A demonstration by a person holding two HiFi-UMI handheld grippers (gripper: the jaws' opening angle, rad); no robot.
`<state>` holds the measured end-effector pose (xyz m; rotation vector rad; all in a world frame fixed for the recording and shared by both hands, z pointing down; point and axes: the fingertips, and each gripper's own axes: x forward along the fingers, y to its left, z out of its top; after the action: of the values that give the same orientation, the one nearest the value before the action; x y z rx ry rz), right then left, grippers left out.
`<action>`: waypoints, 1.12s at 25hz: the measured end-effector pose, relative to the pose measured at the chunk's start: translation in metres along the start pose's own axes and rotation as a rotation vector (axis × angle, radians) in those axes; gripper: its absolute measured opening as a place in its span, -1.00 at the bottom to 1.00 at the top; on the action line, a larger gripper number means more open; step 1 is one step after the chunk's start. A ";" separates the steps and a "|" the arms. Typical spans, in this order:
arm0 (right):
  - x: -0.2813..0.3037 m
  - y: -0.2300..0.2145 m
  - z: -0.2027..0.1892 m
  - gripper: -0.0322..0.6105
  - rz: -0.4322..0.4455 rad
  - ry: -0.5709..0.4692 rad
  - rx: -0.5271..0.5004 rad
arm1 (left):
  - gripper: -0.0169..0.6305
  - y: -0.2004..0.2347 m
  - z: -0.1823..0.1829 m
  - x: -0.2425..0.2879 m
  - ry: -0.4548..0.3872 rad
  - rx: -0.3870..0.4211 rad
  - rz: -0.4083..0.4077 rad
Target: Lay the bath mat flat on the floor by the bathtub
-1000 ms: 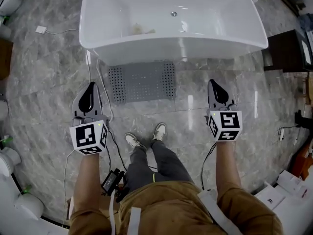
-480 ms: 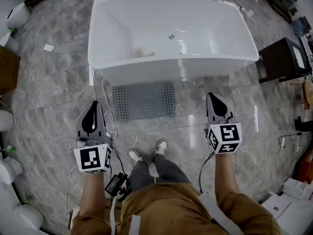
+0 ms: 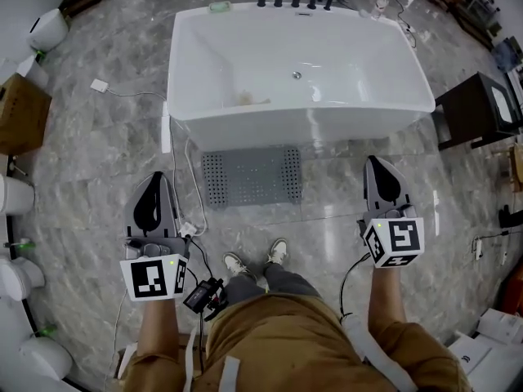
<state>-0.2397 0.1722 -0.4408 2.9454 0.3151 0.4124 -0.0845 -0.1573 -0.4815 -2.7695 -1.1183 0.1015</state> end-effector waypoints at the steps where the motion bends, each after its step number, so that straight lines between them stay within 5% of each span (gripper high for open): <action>1: -0.004 -0.002 0.007 -0.89 -0.004 -0.015 0.000 | -0.93 0.001 0.009 -0.004 -0.012 0.002 -0.001; 17: -0.057 0.003 0.099 -0.89 -0.013 -0.178 -0.009 | -0.93 0.030 0.079 -0.066 -0.131 -0.039 0.058; 28: -0.094 0.003 0.114 -0.89 -0.043 -0.200 -0.056 | -0.93 0.038 0.100 -0.104 -0.172 -0.040 0.084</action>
<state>-0.2947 0.1347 -0.5726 2.8879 0.3337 0.1168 -0.1453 -0.2447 -0.5854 -2.8894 -1.0514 0.3369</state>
